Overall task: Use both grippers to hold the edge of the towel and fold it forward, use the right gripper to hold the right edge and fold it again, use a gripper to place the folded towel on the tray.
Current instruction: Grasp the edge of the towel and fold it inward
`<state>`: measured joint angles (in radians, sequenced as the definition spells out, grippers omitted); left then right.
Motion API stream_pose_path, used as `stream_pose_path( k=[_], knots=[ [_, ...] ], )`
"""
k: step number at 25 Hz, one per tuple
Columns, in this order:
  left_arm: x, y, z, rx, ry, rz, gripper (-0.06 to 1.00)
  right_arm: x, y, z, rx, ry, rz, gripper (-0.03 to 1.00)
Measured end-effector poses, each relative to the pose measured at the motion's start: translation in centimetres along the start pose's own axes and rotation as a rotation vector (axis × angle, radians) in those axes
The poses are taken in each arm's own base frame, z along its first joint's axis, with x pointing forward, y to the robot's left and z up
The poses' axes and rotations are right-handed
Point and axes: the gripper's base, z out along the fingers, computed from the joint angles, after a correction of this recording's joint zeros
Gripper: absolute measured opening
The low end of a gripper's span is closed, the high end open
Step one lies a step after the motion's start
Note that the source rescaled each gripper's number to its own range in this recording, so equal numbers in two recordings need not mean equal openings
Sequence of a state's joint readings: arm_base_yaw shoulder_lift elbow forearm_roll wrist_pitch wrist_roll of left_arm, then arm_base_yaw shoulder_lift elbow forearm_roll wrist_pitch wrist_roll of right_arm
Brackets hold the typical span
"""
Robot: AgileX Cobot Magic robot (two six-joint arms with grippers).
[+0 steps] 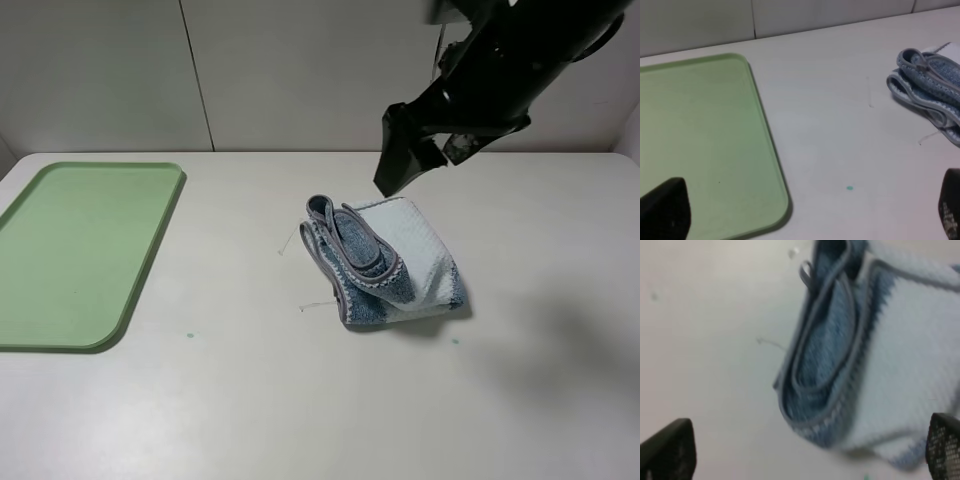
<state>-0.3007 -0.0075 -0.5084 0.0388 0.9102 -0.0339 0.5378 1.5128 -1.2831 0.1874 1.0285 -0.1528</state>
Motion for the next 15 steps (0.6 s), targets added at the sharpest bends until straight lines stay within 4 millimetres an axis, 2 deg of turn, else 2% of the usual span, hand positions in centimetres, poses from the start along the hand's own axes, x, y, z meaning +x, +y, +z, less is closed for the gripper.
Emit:
stream_pose_path(
  k=[6,15],
  knots=[
    [0.0,0.0,0.0,0.0,0.0,0.0,1.0,2.7,-0.7,-2.9,0.144,0.061,-0.003,1.0],
    [0.0,0.0,0.0,0.0,0.0,0.0,1.0,8.8,-1.2,-4.9,0.267,0.065,0.051,1.0]
  ],
)
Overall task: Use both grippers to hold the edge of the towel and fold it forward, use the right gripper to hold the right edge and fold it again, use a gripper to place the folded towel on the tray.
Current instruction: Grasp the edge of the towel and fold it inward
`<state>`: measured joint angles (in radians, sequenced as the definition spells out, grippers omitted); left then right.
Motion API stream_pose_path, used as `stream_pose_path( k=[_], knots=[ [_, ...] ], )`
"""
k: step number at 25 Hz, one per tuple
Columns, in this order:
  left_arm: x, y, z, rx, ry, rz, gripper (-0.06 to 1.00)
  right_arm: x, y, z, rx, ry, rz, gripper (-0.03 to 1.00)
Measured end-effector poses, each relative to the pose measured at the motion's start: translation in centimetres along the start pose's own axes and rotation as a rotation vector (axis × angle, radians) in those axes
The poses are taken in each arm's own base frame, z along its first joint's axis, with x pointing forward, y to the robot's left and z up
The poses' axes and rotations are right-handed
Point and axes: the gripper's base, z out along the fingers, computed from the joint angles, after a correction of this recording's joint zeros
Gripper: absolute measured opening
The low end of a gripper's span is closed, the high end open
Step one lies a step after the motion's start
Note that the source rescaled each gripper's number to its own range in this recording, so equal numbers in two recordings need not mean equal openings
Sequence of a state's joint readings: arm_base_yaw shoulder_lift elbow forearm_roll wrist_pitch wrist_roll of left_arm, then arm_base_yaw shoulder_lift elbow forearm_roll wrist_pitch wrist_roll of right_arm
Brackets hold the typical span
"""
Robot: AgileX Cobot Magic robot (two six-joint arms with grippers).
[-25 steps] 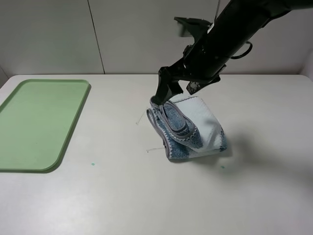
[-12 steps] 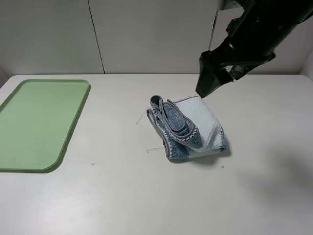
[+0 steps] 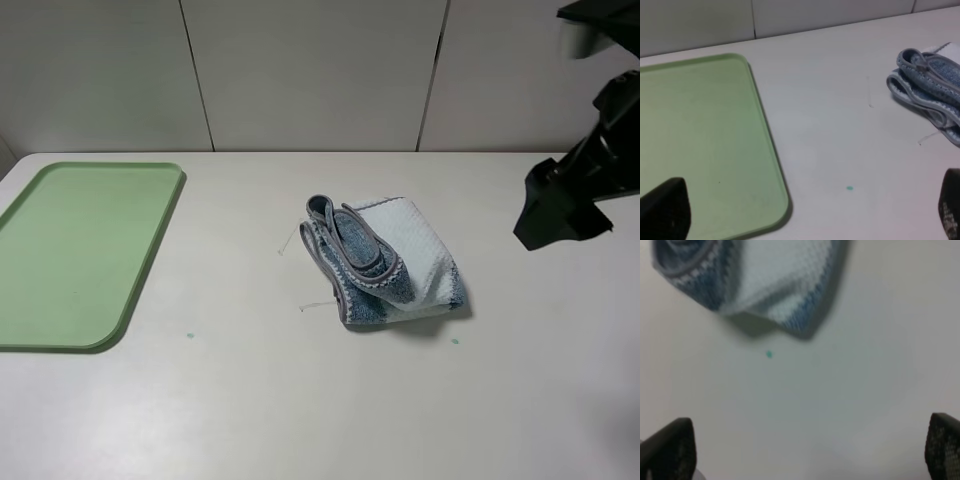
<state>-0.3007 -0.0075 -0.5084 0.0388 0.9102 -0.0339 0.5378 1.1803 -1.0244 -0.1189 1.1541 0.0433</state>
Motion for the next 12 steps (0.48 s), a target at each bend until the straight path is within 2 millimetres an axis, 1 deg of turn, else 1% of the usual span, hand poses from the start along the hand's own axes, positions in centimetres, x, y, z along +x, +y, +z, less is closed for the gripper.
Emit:
stream_pose_path(
  k=[2,7,12],
  knots=[
    [0.0,0.0,0.0,0.0,0.0,0.0,1.0,1.3,-0.3,-0.2,0.007,-0.004,0.032,1.0],
    [0.0,0.0,0.0,0.0,0.0,0.0,1.0,4.7,-1.9,0.1,0.028,0.001,0.154,1.0],
    [0.0,0.0,0.0,0.0,0.0,0.0,1.0,8.1,-2.6,-0.3,0.041,-0.082,0.255,1.0]
  ],
)
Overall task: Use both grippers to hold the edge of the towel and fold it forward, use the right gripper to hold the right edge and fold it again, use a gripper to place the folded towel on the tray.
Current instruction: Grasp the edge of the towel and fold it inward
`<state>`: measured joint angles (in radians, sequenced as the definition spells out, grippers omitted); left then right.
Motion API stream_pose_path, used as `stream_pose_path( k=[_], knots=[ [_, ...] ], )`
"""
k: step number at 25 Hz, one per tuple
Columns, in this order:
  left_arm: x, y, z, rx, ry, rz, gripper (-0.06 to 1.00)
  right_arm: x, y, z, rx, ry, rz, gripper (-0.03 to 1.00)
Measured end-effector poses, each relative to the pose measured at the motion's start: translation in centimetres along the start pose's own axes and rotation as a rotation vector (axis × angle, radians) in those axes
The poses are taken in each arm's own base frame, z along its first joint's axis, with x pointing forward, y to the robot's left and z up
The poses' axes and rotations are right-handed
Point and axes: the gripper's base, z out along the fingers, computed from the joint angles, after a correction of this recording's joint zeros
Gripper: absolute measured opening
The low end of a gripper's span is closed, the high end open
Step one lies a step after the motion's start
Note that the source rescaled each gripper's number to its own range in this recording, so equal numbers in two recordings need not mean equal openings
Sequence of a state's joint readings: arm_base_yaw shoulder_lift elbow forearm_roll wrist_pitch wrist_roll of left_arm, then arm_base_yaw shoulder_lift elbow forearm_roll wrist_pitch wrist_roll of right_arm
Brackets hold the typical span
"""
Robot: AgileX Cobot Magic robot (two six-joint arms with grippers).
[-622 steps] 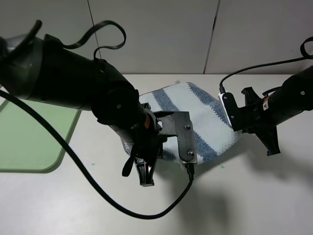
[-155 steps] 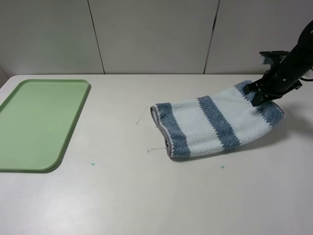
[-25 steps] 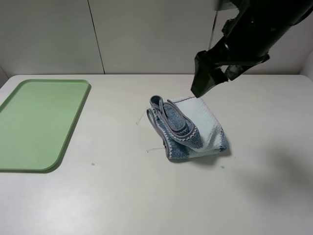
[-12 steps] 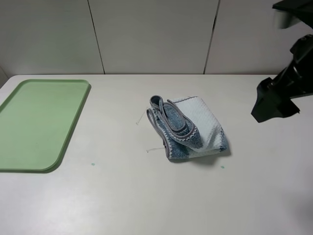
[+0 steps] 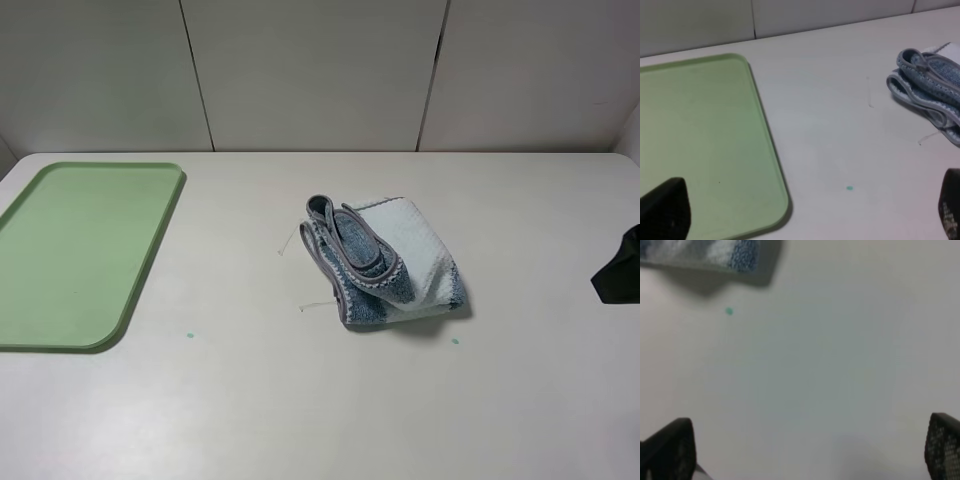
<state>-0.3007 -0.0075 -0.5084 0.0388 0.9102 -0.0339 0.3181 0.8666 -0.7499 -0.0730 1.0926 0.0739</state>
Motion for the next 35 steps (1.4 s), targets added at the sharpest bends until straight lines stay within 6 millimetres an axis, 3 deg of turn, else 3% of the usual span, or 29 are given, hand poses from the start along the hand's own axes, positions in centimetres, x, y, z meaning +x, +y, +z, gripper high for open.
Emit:
stream_pose_path(
  k=[10,29,35],
  knots=[
    [0.0,0.0,0.0,0.0,0.0,0.0,1.0,5.6,-1.7,-1.4,0.062,-0.211,0.162,1.0],
    [0.0,0.0,0.0,0.0,0.0,0.0,1.0,13.0,-0.2,-4.6,0.127,-0.663,0.092,1.0],
    [0.0,0.0,0.0,0.0,0.0,0.0,1.0,13.4,0.0,-4.8,0.122,-0.685,0.072,1.0]
  ],
)
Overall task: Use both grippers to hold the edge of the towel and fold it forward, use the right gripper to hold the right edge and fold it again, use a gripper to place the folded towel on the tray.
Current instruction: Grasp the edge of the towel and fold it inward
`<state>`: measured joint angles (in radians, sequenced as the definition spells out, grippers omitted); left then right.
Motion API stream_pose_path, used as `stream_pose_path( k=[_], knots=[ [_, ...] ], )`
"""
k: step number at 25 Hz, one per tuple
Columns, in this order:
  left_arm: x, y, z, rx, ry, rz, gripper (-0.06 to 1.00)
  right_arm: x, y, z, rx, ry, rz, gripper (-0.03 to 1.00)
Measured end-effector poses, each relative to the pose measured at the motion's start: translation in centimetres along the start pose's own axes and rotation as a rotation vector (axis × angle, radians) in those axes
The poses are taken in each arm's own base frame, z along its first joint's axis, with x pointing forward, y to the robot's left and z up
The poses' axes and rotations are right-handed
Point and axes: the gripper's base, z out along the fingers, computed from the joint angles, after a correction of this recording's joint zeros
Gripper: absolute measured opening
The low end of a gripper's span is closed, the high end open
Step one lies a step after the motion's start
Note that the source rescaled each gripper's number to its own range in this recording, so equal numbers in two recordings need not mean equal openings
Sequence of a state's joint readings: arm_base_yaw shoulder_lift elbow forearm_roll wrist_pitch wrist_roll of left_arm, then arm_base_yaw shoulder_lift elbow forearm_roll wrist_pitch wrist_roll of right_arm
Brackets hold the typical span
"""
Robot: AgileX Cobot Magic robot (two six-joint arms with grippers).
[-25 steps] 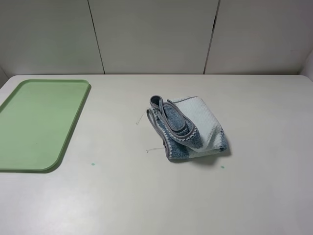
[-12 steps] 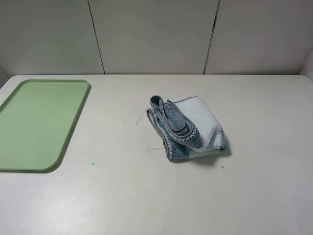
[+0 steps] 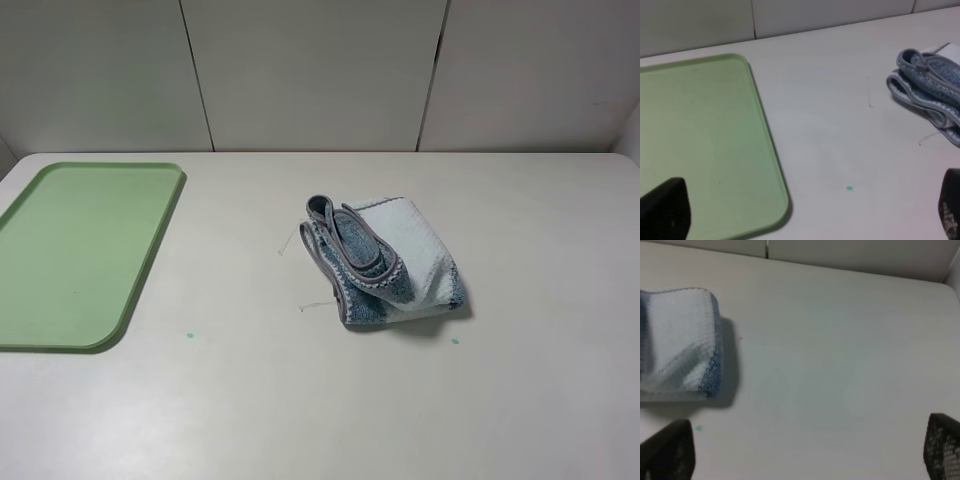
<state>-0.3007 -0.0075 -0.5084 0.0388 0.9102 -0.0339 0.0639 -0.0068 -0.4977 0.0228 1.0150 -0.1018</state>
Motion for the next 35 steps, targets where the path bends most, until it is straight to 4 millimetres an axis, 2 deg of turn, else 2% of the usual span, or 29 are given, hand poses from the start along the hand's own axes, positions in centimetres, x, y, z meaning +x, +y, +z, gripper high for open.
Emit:
stream_pose_path(
  k=[35],
  knots=[
    [0.0,0.0,0.0,0.0,0.0,0.0,1.0,0.0,0.04,0.0,-0.004,0.0,0.0,1.0]
  ],
)
